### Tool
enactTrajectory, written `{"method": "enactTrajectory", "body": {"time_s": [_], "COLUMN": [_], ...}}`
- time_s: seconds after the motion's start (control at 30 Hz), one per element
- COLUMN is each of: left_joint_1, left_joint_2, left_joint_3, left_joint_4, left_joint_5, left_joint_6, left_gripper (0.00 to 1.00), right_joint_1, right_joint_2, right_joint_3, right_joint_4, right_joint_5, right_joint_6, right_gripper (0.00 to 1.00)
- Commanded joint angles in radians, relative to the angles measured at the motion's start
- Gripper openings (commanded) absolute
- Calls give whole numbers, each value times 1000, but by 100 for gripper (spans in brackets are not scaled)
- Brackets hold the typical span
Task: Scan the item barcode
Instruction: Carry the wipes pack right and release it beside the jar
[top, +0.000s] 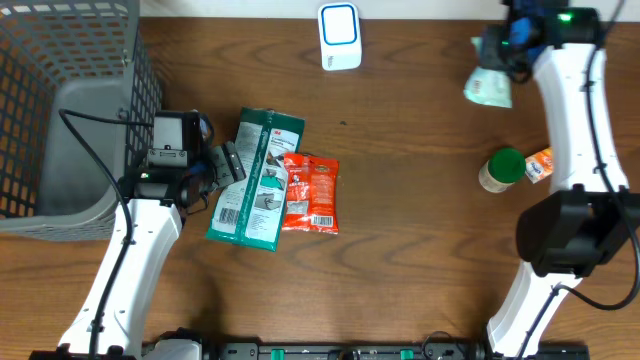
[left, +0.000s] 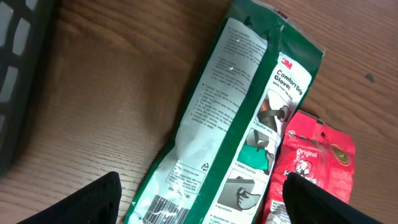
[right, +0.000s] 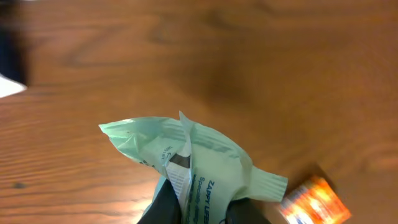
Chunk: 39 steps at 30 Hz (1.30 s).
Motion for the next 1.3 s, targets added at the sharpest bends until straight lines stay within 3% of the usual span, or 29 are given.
{"method": "enactTrajectory", "body": {"time_s": [0.0, 0.27, 0.53, 0.63, 0.7, 0.77, 0.83, 0.9, 0.93, 1.03, 1.13, 1.27], "left_joint_1": [0, 0, 0, 0, 0, 0, 0, 0, 0, 0, 0, 0], "left_joint_2": [-1, -1, -1, -1, -1, -1, -1, -1, -1, -1, -1, -1], "left_joint_3": [16, 16, 16, 16, 16, 16, 16, 16, 16, 16, 16, 16], "left_joint_4": [-3, -3, -3, -3, -3, -3, -3, -3, -3, -3, -3, -3], "left_joint_5": [-12, -12, -12, -12, -12, -12, -12, -12, -12, -12, -12, -12], "left_joint_6": [-2, -2, -2, -2, -2, -2, -2, -2, -2, -2, -2, -2], "left_gripper": [83, 83, 83, 83, 83, 83, 83, 83, 83, 83, 83, 83], "right_joint_1": [-71, -184, -217, -218, -219, -219, -219, -218, -217, -216, -201, -146], "right_joint_2": [54, 132, 144, 144, 144, 144, 142, 137, 134, 130, 122, 96], "right_joint_3": [-8, -84, -230, -264, -280, -282, -281, -274, -264, -208, -106, 26], "right_joint_4": [-45, -27, 120, 166, 185, 183, 179, 167, 157, 106, 7, -124], "right_joint_5": [-26, -26, -19, 9, 24, 46, 60, 61, 62, 61, 43, -106], "right_joint_6": [29, 21, -12, -12, -14, -17, -17, -17, -18, -21, -20, -73], "right_gripper": [1, 1, 5, 3, 10, 40, 55, 82, 87, 89, 83, 82]}}
